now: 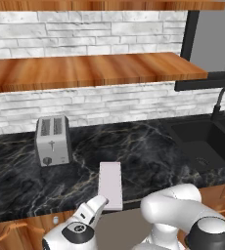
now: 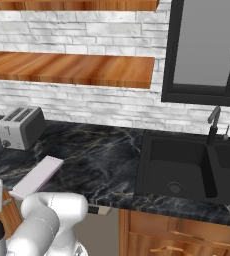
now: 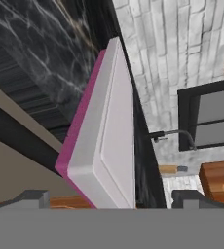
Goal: The ice cube tray has been filled with water. Take the tray and place it in the freezer to make ice. Close the freezer door after placing the tray.
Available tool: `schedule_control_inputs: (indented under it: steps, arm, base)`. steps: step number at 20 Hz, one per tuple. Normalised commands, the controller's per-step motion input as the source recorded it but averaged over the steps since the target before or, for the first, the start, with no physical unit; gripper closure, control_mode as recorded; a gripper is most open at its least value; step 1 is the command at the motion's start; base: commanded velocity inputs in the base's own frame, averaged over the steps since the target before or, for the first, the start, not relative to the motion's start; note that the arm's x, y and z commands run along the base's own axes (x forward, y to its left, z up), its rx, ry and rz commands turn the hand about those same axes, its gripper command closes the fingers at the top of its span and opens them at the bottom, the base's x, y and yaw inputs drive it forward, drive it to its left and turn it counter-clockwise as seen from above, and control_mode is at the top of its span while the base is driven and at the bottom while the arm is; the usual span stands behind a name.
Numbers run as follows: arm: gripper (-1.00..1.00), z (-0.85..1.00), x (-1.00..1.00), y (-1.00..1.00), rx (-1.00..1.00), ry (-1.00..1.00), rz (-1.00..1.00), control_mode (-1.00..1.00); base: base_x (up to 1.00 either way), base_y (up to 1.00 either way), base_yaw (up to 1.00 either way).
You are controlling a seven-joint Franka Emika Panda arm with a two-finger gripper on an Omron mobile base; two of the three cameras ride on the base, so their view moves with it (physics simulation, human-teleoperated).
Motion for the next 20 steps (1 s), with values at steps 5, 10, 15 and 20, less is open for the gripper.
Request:
schedule_control_inputs:
  steps: [5,10,15,20]
  arm:
    - [-1.00,-0.12,0.12,0.00,0.00,0.00,0.00,-1.00]
    - [-1.00,-0.14,0.06,0.00,0.00,-0.02,0.00,-1.00]
    - [-1.00,-0.06,0.01,0.00,0.00,-0.05,0.00,-1.00]
    - [-1.00,0.00,0.00,0.00,-0.01,-0.12,0.00,-1.00]
  base:
    - [0.00,0.00,0.00]
    - [0.00,0.00,0.00]
    - [0.00,0.00,0.00]
    - [0.00,0.00,0.00]
